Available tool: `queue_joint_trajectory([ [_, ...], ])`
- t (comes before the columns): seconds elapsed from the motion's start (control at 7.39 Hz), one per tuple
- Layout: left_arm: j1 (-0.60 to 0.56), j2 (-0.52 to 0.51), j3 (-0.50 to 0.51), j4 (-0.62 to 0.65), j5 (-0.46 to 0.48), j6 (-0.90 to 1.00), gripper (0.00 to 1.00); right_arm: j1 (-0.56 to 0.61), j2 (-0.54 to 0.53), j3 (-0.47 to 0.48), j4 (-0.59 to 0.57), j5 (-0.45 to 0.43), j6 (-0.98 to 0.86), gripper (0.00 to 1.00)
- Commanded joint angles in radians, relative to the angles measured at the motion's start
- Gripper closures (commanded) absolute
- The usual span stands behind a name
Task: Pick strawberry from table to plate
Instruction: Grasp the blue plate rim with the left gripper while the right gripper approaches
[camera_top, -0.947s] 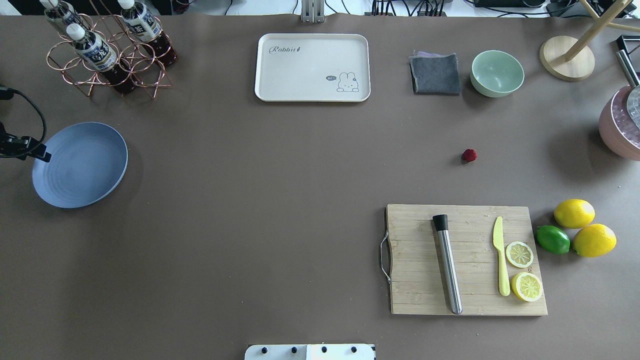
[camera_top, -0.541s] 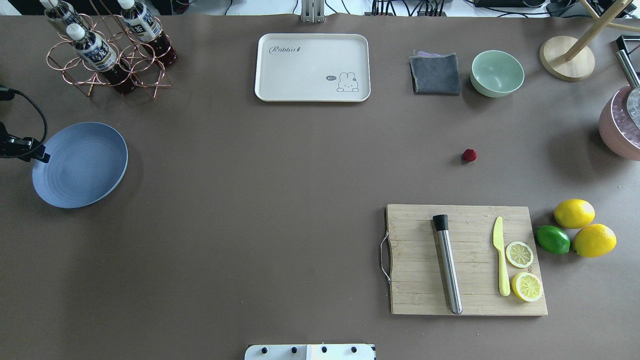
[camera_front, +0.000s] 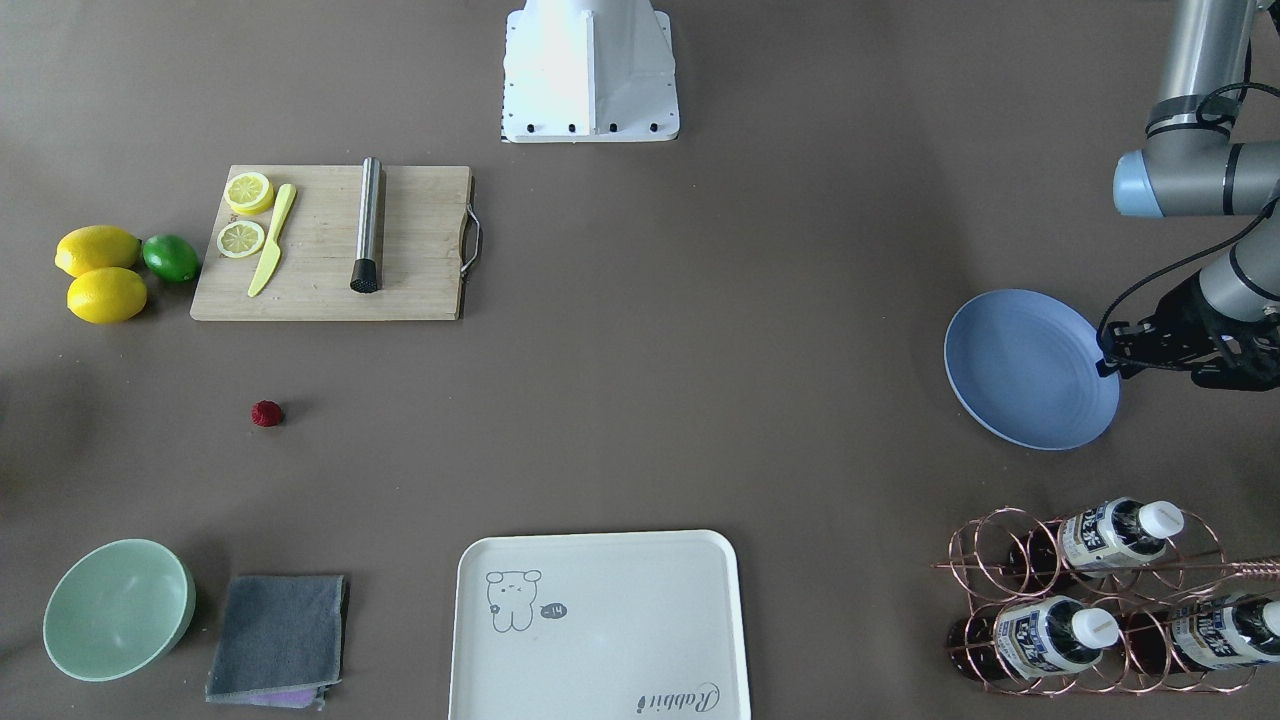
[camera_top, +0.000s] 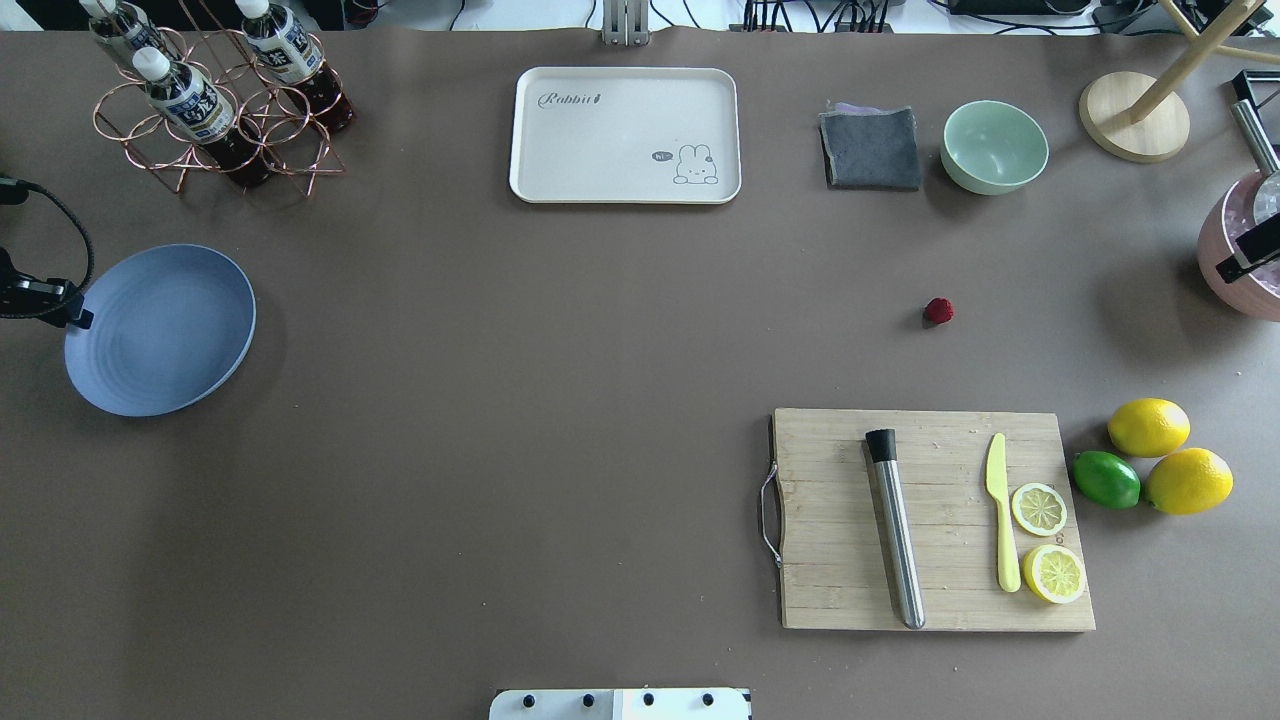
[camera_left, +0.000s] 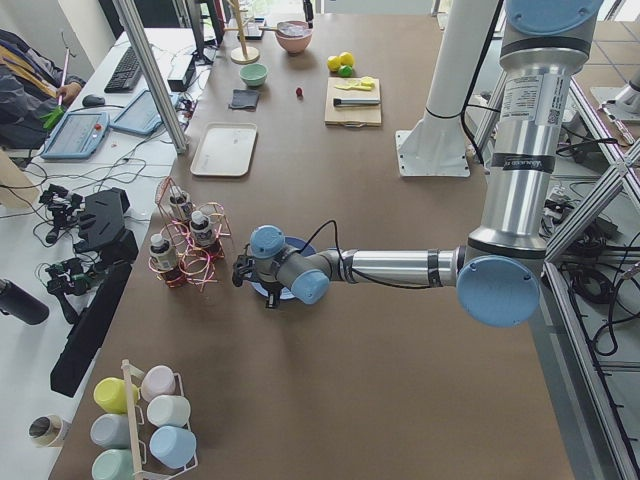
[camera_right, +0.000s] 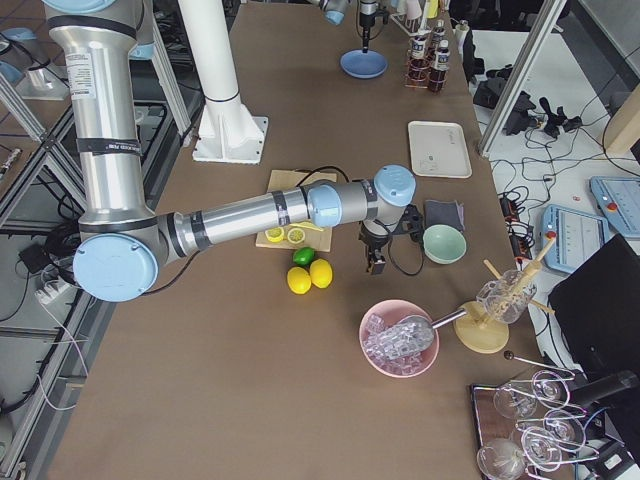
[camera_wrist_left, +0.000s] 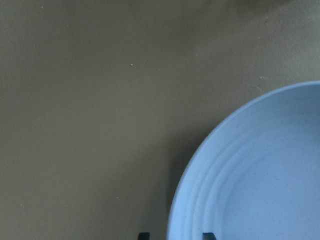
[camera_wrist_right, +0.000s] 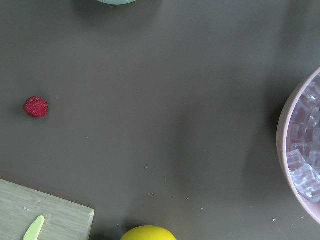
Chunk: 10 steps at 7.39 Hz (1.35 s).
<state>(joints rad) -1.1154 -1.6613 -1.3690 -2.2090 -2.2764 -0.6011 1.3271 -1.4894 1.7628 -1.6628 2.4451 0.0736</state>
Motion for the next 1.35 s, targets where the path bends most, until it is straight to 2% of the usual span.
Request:
queue_joint_trajectory([
  [0.0, 0.009, 0.0, 0.005, -0.001, 0.0, 0.0, 0.58, -0.022, 0.021, -0.013, 0.0, 0.0, 0.003, 0.0],
  [0.14, 0.009, -0.002, 0.005, -0.002, 0.0, 0.0, 0.58, -0.025, 0.021, -0.013, 0.0, 0.0, 0.002, 0.0],
  [0.41, 0.009, 0.0, 0.007, 0.0, 0.002, 0.0, 0.79, -0.034, 0.023, -0.011, 0.0, 0.0, 0.002, 0.0],
  [0.54, 0.009, 0.0, 0.005, 0.0, 0.0, -0.002, 0.97, -0.042, 0.024, -0.013, 0.0, -0.001, 0.002, 0.0],
  [0.81, 0.008, -0.002, -0.014, 0.0, -0.011, -0.012, 1.0, -0.061, 0.043, -0.026, 0.0, -0.003, 0.014, 0.0],
  [0.95, 0.005, -0.006, -0.045, 0.002, -0.047, -0.075, 1.0, -0.078, 0.075, -0.045, 0.001, -0.008, 0.094, 0.01],
  [1.08, -0.003, -0.018, -0.074, 0.006, -0.134, -0.115, 1.0, -0.092, 0.095, -0.058, 0.001, -0.011, 0.112, 0.01],
  [1.22, -0.001, -0.026, -0.129, 0.012, -0.143, -0.211, 1.0, -0.11, 0.118, -0.071, 0.001, -0.012, 0.129, 0.01],
])
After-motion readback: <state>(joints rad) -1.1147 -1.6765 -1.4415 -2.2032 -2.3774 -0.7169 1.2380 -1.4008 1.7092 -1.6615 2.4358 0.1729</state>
